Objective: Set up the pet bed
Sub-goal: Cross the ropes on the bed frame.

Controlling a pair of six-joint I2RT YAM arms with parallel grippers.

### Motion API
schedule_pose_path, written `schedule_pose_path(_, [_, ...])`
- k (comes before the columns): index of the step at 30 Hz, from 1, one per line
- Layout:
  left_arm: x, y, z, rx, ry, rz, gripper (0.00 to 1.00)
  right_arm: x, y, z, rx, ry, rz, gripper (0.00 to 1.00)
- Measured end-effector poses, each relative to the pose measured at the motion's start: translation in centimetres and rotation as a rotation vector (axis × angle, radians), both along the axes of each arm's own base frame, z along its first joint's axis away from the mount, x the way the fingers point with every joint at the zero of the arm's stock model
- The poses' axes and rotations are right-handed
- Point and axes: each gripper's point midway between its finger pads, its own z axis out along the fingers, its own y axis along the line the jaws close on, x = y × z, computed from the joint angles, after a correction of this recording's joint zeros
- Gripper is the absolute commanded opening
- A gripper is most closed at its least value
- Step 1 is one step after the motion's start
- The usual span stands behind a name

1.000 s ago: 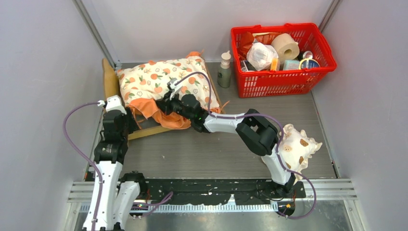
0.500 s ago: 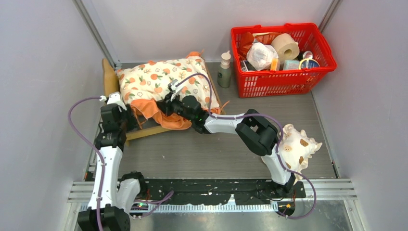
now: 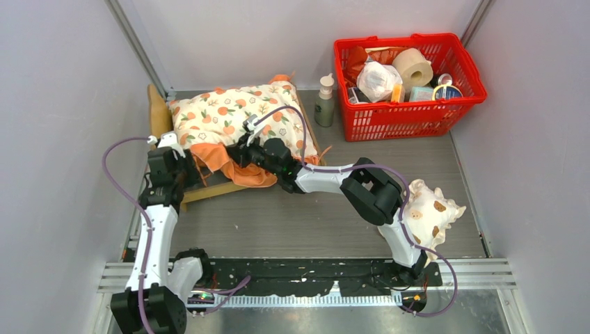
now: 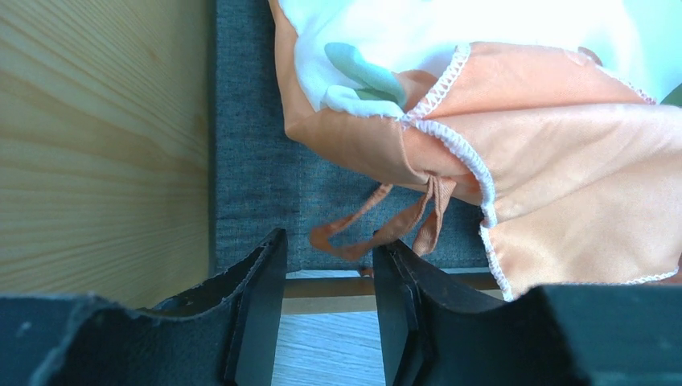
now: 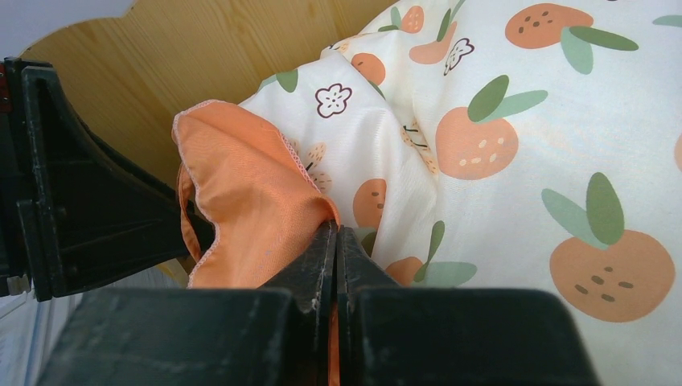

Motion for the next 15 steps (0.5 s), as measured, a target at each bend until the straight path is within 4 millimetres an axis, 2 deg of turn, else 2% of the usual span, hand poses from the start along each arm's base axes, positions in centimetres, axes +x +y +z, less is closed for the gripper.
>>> schedule_pose_path(6, [0.3, 0.6, -0.4, 0.018, 0.012, 0.027, 0.43, 0.0, 0.0, 0.0, 0.0, 0.0, 0.0, 0.05])
schedule_pose_path(10, [0.8, 1.0, -1.3, 0.02, 0.04, 0.041, 0.23, 0.0, 0.0, 0.0, 0.0, 0.0, 0.0, 0.05])
schedule_pose_path(14, [0.6, 1.0, -1.3, 0.023, 0.049, 0.042, 0.0, 0.0, 0.0, 0.0, -0.001, 0.0, 0.0, 0.05])
schedule_pose_path(15, [0.5, 1.0, -1.1, 0.025, 0.056, 0.044, 0.0, 0.0, -0.1, -0.1, -0.001, 0.001, 0.0, 0.05])
